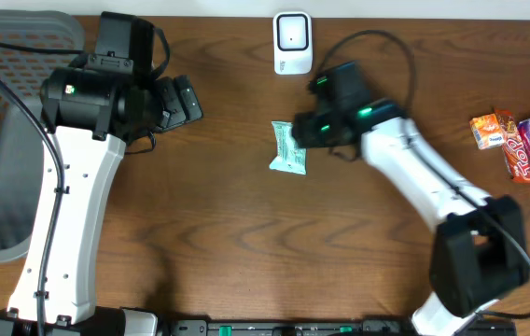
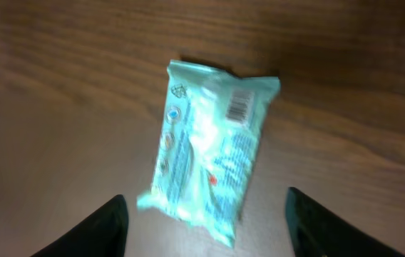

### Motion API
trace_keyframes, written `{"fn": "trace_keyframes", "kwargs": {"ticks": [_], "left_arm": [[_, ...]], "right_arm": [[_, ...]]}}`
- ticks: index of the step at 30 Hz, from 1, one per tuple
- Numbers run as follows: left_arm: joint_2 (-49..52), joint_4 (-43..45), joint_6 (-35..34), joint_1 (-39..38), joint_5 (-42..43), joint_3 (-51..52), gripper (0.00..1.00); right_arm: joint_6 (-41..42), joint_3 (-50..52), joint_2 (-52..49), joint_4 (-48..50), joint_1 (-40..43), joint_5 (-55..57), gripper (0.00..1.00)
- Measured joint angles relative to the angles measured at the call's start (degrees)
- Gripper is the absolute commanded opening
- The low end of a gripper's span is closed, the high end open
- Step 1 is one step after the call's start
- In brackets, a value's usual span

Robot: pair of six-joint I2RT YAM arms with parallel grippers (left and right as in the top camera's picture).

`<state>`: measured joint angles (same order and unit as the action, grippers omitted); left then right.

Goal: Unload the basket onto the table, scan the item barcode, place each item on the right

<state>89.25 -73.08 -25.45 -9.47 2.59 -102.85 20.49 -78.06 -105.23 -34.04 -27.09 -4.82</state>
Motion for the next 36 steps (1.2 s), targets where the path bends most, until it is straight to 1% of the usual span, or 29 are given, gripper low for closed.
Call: {"fn": "trace_keyframes", "kwargs": {"ticks": [4, 10, 12, 15, 16, 19, 24, 25, 27, 28, 30, 34, 36], "left_arm": [[0.0, 0.0, 0.0, 0.0, 0.0, 0.0, 0.98], [0.0, 0.0, 0.0, 0.0, 0.0, 0.0, 0.98], [0.0, 0.0, 0.0, 0.0, 0.0, 0.0, 0.98], [0.0, 0.0, 0.0, 0.0, 0.0, 0.0, 0.98], [0.0, 0.0, 0.0, 0.0, 0.0, 0.0, 0.98], [0.0, 0.0, 0.0, 0.0, 0.0, 0.0, 0.98], [0.0, 0.0, 0.0, 0.0, 0.0, 0.0, 0.98], [0.0, 0.0, 0.0, 0.0, 0.0, 0.0, 0.98], [0.0, 0.0, 0.0, 0.0, 0.0, 0.0, 0.98], [0.0, 0.0, 0.0, 0.0, 0.0, 0.0, 0.98], [0.0, 0.0, 0.0, 0.0, 0.0, 0.0, 0.98], [0.0, 0.0, 0.0, 0.0, 0.0, 0.0, 0.98], [0.0, 0.0, 0.0, 0.0, 0.0, 0.0, 0.98]], "right_arm": [[2.54, 0.0, -3.78, 4.35, -6.29, 10.08, 0.7], [4.11, 0.11, -9.22, 7.78, -11.37, 18.78, 0.65], [4.5, 0.17, -9.68, 7.78, -11.91, 21.31, 0.61], [4.79, 0.17, -9.73, 7.72, -12.31, 25.62, 0.6], [4.79, 0.17, -9.88, 7.45, -12.33, 26.97, 0.57], [4.72, 0.17, -11.1, 6.36, -12.31, 28.81, 0.44], [5.14, 0.17, -14.29, 4.98, -12.33, 30.36, 0.44], [5.14, 0.15, -14.43, 4.96, -12.48, 30.67, 0.4], [5.18, 0.09, -14.43, 4.46, -12.48, 30.82, 0.25], [5.64, 0.02, -14.43, 4.02, -12.48, 31.01, 0.15], [6.4, -0.31, -14.4, 3.41, -12.48, 31.23, 0.01], [6.97, -0.96, -13.86, 2.47, -11.69, 28.65, 0.01], [6.97, -0.96, -13.11, 2.45, -10.38, 24.87, 0.01]]}}
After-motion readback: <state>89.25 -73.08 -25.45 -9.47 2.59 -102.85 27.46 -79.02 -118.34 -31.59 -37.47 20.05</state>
